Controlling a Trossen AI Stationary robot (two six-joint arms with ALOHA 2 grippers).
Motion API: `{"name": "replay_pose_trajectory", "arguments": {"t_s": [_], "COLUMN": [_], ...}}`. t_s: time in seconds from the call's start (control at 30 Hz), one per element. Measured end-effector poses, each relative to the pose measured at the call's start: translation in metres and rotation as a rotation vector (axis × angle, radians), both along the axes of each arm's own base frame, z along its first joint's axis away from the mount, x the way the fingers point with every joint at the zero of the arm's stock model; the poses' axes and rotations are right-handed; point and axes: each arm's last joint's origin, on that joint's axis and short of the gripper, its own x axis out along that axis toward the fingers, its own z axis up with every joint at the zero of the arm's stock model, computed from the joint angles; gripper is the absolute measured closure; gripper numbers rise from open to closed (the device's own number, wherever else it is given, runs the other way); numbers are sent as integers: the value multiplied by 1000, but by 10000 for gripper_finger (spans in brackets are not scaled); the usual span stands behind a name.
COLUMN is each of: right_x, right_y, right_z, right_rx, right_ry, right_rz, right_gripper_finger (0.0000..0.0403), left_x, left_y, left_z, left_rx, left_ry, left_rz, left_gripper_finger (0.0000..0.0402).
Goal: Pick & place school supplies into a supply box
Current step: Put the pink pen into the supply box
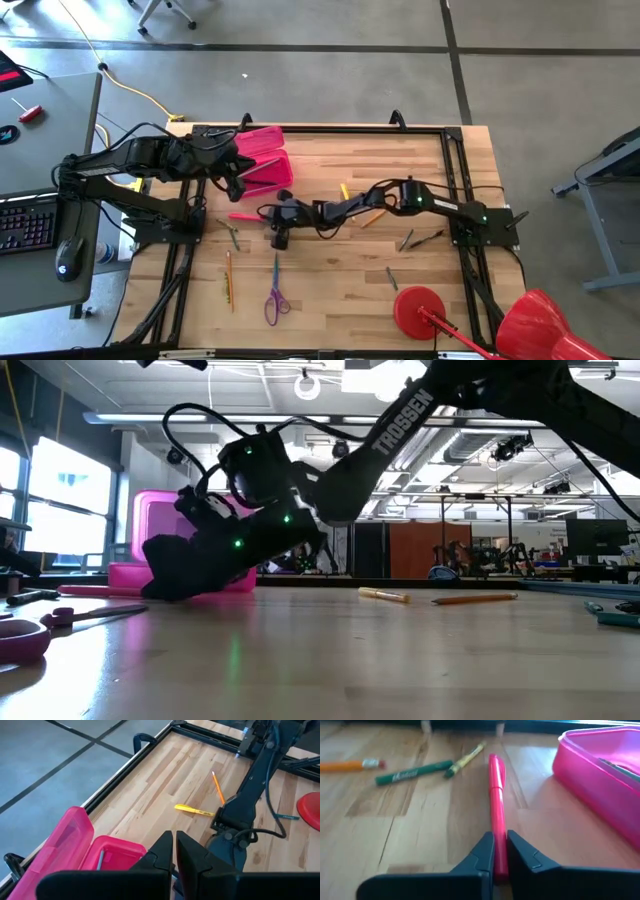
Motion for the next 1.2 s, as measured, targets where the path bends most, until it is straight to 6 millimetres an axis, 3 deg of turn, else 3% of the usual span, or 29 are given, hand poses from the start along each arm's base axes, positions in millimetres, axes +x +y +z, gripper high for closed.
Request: {"name": "replay_pose_trajectory", "arguments": {"t_s": [0.1, 0.23, 0.33, 0.57, 0.67, 0.83, 0.97, 1.2], "right_x": [-5, -16, -25, -35, -38, -38, -36, -33], "right_y": [2, -5, -23, -92, -111, -117, -118, -118], "right_z": [33, 97, 118, 109, 100, 100, 77, 69], "right_rx": [-77, -239, -275, -271, -242, -247, -232, -246], "right_ry": [35, 51, 85, 163, 184, 160, 211, 214], "right_rz": [9, -39, -88, -128, -105, -30, -27, -88], "right_gripper_finger": [381, 395, 386, 395, 393, 389, 390, 344], "left_x": [0, 0, 0, 1, 1, 1, 1, -2], "left_y": [-1, -1, -1, -2, -2, -2, -2, -5], "left_z": [0, 0, 0, 0, 0, 0, 0, -4], "left_rx": [-19, -36, -36, -51, -52, -52, -63, -131], "left_ry": [-2, -2, -3, -3, -6, -8, -15, 34], "left_rz": [-18, -38, -38, -56, -58, -58, -50, -106], "left_gripper_finger": [346, 346, 346, 346, 346, 346, 346, 346]}}
